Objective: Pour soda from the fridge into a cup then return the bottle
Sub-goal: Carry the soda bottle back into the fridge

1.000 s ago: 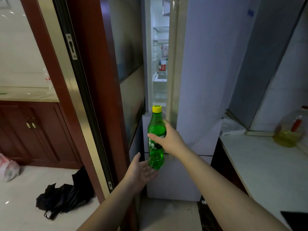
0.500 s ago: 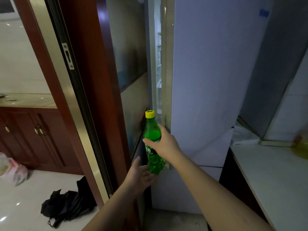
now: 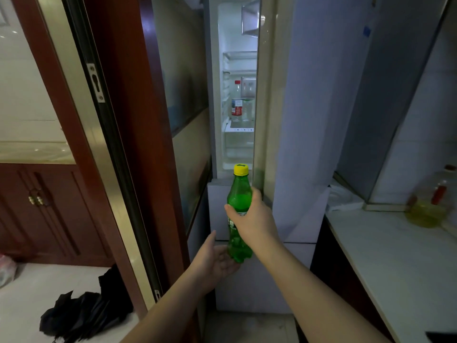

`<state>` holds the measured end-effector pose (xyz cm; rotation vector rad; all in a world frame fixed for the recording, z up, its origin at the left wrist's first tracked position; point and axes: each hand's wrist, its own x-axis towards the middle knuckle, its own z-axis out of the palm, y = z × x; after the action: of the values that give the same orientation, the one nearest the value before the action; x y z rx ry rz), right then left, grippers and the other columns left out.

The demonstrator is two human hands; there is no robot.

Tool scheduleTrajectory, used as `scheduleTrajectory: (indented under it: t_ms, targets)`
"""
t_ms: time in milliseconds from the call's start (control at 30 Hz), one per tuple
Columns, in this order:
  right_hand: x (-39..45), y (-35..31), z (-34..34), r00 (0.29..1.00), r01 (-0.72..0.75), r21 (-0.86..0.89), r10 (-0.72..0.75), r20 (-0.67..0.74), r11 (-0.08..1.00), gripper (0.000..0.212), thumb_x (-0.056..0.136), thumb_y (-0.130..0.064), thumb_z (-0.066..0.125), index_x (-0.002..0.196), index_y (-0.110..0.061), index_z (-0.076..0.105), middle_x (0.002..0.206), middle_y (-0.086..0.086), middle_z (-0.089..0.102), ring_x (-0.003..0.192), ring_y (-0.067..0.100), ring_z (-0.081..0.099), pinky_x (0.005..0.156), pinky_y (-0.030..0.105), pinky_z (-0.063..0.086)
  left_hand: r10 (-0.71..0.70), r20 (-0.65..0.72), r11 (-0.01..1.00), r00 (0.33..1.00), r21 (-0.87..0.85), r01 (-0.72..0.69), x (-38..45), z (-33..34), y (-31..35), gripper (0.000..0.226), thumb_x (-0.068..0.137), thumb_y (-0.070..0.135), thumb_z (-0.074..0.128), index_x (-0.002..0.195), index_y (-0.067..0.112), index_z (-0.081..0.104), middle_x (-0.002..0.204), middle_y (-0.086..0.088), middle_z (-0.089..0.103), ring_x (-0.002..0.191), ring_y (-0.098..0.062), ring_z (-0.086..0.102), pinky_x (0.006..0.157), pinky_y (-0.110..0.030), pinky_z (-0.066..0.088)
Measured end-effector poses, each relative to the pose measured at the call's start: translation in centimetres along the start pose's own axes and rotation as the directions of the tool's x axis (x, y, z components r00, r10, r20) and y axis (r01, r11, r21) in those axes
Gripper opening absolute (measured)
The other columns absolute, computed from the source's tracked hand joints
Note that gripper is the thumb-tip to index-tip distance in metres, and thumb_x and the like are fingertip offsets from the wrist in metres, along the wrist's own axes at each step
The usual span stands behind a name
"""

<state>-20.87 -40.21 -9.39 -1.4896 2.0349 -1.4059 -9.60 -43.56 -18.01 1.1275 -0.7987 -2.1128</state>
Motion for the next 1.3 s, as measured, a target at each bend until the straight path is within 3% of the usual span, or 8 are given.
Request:
scheduleTrajectory:
  t_ms: [200,367,567,900,1067,1200,1300]
  targets:
    - [-1.4,-0.3,-1.6,0.992,0.015,-0.103,-0.028,-0.126,0.995,0.058,0.080,-0.051,0.066,0.126,-0.024,0.043,0.106,-0.004,0.062,0.094,0.019,0.061,0.068,0.028,0.045,-0.017,0.075,0.999,0.997,0.037,0.015,-1.6,1.2,-0.7,0.074,0.099,0.057,0.033,0.124,-0.008,0.057,0.110,-0.024,0.068,0.108,-0.034,0.064,0.090,-0.041,0.052]
    - [-1.7,-0.4,-2.8,0.993,0.002,-0.059,-0.009,-0.121,0.998,0.059,0.078,-0.051,0.067,0.126,-0.026,0.043,0.105,-0.004,0.063,0.093,0.019,0.062,0.076,0.033,0.052,-0.005,0.102,0.997,0.995,0.071,-0.002,-2.6,1.4,-0.9,0.071,0.099,0.057,0.033,0.112,-0.006,0.062,0.111,-0.024,0.069,0.109,-0.032,0.065,0.089,-0.039,0.053]
    - [-0.6,-0.6,-3.6,0.995,0.038,0.004,-0.037,-0.088,0.999,0.057,0.078,-0.048,0.069,0.125,-0.027,0.045,0.100,-0.006,0.062,0.089,0.014,0.059,0.073,0.030,0.049,0.023,0.110,0.994,0.994,0.102,-0.035,-2.5,2.2,0.0,0.075,0.099,0.057,0.034,0.124,-0.009,0.056,0.115,-0.025,0.067,0.110,-0.033,0.064,0.097,-0.041,0.050]
    - [4.5,0.1,-4.7,0.999,0.050,0.049,-0.050,-0.005,0.998,0.049,0.080,-0.045,0.070,0.119,-0.026,0.047,0.102,-0.006,0.062,0.091,0.014,0.060,0.074,0.030,0.049,0.070,0.083,0.993,0.994,0.085,-0.077,0.4,4.8,1.8,0.072,0.100,0.055,0.032,0.122,-0.009,0.057,0.114,-0.025,0.067,0.107,-0.034,0.065,0.082,-0.037,0.053]
    - [7.2,1.0,-6.3,0.998,0.049,0.077,-0.047,-0.030,0.996,0.044,0.080,-0.045,0.070,0.112,-0.026,0.047,0.095,-0.008,0.060,0.080,0.008,0.056,0.058,0.018,0.039,0.100,0.084,0.990,0.991,0.094,-0.108,2.8,6.6,3.5,0.072,0.100,0.055,0.031,0.119,-0.009,0.058,0.111,-0.025,0.068,0.107,-0.034,0.064,0.093,-0.039,0.050]
    - [9.0,1.5,-8.5,0.998,0.054,0.087,-0.052,-0.028,0.995,0.048,0.079,-0.047,0.071,0.115,-0.025,0.048,0.094,-0.010,0.057,0.083,0.008,0.056,0.060,0.018,0.039,0.142,0.063,0.982,0.988,0.115,-0.148,4.1,8.4,4.7,0.065,0.101,0.053,0.032,0.108,-0.004,0.062,0.105,-0.022,0.070,0.100,-0.032,0.066,0.083,-0.037,0.050]
    - [10.1,1.9,-9.6,0.999,0.047,0.091,-0.045,-0.021,0.995,0.045,0.079,-0.047,0.072,0.111,-0.025,0.048,0.092,-0.011,0.057,0.083,0.009,0.056,0.059,0.016,0.037,0.146,0.078,0.980,0.986,0.126,-0.155,4.8,9.1,5.2,0.067,0.100,0.054,0.031,0.103,-0.004,0.063,0.107,-0.023,0.070,0.103,-0.033,0.066,0.091,-0.039,0.048]
